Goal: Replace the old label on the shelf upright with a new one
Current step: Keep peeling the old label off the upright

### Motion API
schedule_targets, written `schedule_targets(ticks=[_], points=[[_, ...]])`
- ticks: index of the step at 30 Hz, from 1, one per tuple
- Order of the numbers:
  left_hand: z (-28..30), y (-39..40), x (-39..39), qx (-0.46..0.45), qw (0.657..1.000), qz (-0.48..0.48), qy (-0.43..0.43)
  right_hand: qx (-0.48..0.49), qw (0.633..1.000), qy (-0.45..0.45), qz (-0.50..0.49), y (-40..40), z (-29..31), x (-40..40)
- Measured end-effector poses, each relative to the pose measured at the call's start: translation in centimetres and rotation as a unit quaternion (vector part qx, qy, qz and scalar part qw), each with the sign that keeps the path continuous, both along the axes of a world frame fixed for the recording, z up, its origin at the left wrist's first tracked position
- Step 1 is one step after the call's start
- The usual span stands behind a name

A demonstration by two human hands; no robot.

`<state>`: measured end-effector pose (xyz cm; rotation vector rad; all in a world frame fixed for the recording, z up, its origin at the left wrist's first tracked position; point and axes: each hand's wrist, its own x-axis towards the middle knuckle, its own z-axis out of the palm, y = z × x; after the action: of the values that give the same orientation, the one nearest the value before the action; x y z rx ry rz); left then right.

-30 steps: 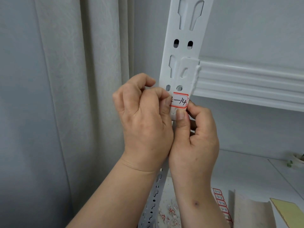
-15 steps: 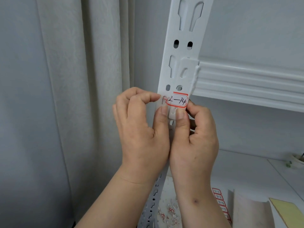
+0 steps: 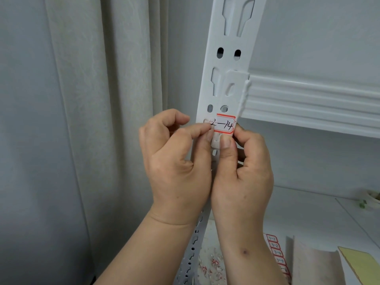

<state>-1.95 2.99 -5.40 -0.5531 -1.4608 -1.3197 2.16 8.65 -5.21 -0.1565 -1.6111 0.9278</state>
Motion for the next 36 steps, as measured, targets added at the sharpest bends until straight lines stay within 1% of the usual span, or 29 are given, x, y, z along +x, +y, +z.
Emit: schedule_targets(ticks=[3,6,13,18,22,25,28,32,36], points=[[0.1,0.2,0.3,0.032,0.998,-0.055,-0.029,-0.008,1.000,0.001,0.006,-0.1,0.0,0.0],[0.5,0.1,0.4,0.041,0.994,-0.087,-0.049,-0.015,1.000,0.001,0.009,-0.3,0.0,0.0],[1.0,-0.3,0.4,0.015,0.992,-0.105,-0.071,-0.028,1.000,0.003,0.000,-0.4,0.0,-0.1],[0.3,-0.3,0.6,-0.015,0.989,-0.117,-0.089,-0.033,0.999,-0.008,0.006,-0.4,0.1,0.1],[-0.3,-0.3,1.4,0.028,0.978,-0.156,-0.136,-0.018,1.000,-0.020,0.008,-0.3,0.2,0.2],[0.1,-0.3,1.9,0.058,0.971,-0.174,-0.153,-0.009,1.000,-0.021,0.002,0.0,0.2,0.2],[0.7,-0.2,1.7,0.053,0.973,-0.163,-0.153,-0.006,1.000,-0.019,0.002,0.1,0.1,0.2],[0.7,-0.1,1.3,0.038,0.987,-0.109,-0.115,-0.008,1.000,-0.011,0.004,-0.1,0.1,0.1],[0.8,0.4,1.1,0.061,0.987,-0.095,-0.114,-0.011,1.000,-0.006,0.006,0.0,0.1,0.0]])
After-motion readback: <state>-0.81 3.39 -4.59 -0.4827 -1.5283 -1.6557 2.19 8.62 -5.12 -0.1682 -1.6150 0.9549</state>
